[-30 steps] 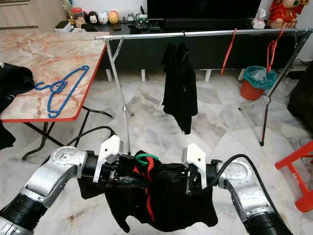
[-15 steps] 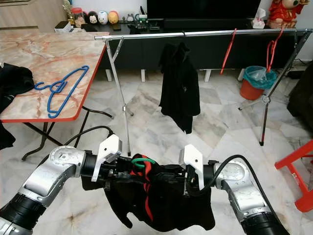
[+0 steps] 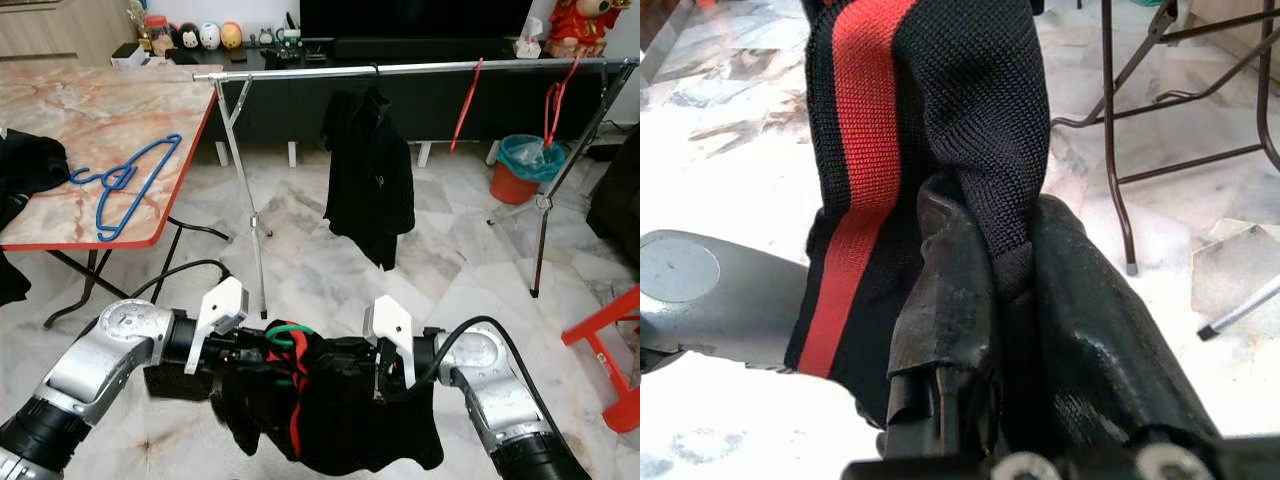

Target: Hang hanger

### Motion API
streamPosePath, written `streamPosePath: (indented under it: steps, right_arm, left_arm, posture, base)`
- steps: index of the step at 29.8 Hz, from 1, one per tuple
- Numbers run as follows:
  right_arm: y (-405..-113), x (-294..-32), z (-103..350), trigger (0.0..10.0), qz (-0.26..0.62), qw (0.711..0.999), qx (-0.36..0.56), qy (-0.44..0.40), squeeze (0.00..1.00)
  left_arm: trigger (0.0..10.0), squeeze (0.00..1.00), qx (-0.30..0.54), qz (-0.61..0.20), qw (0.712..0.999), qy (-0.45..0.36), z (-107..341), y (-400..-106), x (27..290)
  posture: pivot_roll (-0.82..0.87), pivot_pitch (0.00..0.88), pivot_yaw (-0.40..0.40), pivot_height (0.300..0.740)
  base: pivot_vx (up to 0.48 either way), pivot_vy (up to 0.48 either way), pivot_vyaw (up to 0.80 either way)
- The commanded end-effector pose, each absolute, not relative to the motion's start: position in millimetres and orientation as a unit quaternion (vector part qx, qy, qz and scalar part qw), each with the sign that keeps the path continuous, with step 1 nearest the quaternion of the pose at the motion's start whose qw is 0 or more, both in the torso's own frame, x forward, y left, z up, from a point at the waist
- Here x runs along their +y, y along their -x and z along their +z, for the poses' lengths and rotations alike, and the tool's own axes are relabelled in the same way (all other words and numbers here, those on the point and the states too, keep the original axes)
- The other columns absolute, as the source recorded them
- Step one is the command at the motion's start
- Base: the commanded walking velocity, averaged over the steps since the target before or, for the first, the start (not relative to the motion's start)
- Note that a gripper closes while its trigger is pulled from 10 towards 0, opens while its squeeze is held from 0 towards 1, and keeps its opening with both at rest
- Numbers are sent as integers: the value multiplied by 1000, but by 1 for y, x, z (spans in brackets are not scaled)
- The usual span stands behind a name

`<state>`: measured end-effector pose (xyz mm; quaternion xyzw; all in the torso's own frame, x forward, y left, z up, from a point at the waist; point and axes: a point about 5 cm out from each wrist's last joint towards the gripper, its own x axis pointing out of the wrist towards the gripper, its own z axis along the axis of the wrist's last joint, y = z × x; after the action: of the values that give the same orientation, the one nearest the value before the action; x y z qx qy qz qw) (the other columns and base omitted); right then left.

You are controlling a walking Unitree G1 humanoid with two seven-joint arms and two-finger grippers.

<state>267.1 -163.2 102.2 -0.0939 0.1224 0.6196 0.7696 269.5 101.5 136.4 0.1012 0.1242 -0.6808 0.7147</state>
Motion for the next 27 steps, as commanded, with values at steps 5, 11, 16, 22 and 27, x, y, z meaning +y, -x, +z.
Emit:
streamPosePath:
  steps: [5, 11, 16, 22, 27]
  right_arm:
    - [-281, -159, 126, 10000, 603, 788, 65, 110, 0]
    - [-281, -159, 125, 10000, 602, 788, 68, 112, 0]
    - [-281, -159, 124, 10000, 604, 786, 74, 111, 1000]
    - [-280, -161, 122, 10000, 603, 785, 80, 114, 1000]
    - [-278, -164, 118, 10000, 606, 780, 95, 122, 1000]
  left_arm:
    - [0, 0, 126, -726, 670, -87, 132, -255, 86]
    - [0, 0, 129, -727, 669, -87, 131, -254, 86]
    - [0, 0, 128, -729, 667, -86, 131, -253, 86]
    - [0, 0, 127, -728, 668, -86, 131, -253, 86]
    - [0, 0, 124, -722, 675, -87, 131, -255, 86]
  posture:
    - [27, 24, 31, 740]
    - [28, 25, 29, 740]
    - [27, 24, 29, 740]
    - [27, 24, 30, 740]
    - [26, 20, 28, 740]
  base:
    - [0, 0, 0]
    - [0, 0, 0]
    - [0, 0, 0]
    - [0, 0, 0]
    - [0, 0, 0]
